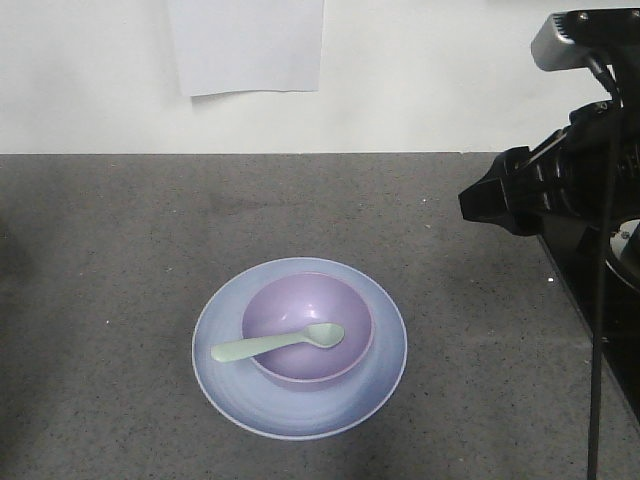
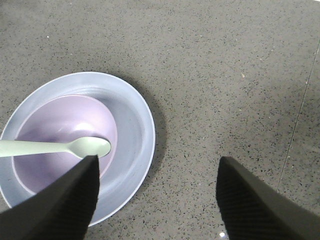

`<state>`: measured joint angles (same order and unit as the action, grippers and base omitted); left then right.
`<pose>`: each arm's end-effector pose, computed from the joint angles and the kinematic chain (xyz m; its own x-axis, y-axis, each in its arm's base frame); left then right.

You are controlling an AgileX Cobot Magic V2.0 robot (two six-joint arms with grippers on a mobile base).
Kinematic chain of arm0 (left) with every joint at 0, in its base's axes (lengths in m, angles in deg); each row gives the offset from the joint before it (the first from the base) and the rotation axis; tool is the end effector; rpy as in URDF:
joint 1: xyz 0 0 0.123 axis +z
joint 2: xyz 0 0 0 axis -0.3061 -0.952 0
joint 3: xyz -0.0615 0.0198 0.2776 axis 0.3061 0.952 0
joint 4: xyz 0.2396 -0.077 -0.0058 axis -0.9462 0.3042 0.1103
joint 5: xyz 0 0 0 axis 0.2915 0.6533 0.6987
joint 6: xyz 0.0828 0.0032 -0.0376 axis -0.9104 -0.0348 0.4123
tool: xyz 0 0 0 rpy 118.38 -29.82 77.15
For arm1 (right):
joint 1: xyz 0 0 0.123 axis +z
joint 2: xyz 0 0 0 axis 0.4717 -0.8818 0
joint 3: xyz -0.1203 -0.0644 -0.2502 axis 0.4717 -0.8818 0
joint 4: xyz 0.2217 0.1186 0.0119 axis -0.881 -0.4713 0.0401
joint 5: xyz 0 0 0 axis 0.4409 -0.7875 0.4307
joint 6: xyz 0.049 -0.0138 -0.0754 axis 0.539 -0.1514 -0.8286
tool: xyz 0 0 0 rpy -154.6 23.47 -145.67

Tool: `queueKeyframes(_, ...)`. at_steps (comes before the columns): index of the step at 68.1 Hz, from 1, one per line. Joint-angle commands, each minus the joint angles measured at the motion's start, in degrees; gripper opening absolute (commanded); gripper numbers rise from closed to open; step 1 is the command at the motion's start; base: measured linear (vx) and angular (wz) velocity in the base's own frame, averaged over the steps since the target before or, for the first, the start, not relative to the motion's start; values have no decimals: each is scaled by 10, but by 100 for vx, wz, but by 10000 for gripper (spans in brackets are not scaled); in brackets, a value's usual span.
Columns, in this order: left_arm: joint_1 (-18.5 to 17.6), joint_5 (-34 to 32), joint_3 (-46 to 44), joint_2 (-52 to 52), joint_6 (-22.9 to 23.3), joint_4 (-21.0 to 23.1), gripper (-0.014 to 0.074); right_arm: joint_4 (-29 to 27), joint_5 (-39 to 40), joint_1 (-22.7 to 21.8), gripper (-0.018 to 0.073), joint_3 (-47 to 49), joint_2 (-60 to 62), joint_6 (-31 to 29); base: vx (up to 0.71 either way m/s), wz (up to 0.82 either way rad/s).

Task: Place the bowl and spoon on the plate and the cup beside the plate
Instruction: 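Lower the open left gripper around the brown paper cup and close, then carry the paper cup with the left gripper beside the plate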

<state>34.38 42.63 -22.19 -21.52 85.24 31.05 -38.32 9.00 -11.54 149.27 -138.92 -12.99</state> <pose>0.2989 0.1097 0.3167 -0.8718 -0.3879 -0.2992 -0.4497 0.8759 0.1749 0.2304 0.0859 0.3934 -0.6939 -0.2062 -0.6899 -0.4006 0.9067 0.1319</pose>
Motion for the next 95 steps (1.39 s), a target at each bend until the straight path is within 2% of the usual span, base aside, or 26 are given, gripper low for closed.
queueKeyframes(1, 0, -9, -12, 12, 6, 1, 296, -3, 32, -4, 490, 15, 13, -5, 0, 0)
queueKeyframes(8, 0, -16, -13, 15, 6, 0, 234, -3, 33, -4, 490, 15, 13, -6, 0, 0)
queueKeyframes(22, 0, -18, -13, 20, 6, -1, -10, -3, 33, -4, 490, 15, 13, -5, 0, 0)
queueKeyframes(33, 0, -18, -13, 31, 6, 4, -8, -3, 33, -4, 490, 15, 13, -5, 0, 0)
queueKeyframes(40, 0, -30, -13, 51, -6, 46, -8, -3, 33, -4, 490, 15, 13, -5, 0, 0)
queueKeyframes(52, -1, -41, -13, 87, -73, 187, -8, -3, 34, -4, 490, 15, 13, -5, 0, 0)
queueKeyframes(62, -6, -37, -13, 105, -117, 278, -8, -3, 34, -4, 490, 15, 13, -5, 0, 0)
queueKeyframes(68, -20, -34, -13, 109, -126, 295, -8, -3, 34, -4, 490, 15, 13, -5, 0, 0)
queueKeyframes(83, -90, -27, -5, 110, -129, 294, -8, -3, 35, -4, 490, 15, 13, -5, 0, 0)
queueKeyframes(95, -133, -45, 36, 110, -129, 294, -8, -3, 38, -4, 490, 15, 13, -5, 0, 0)
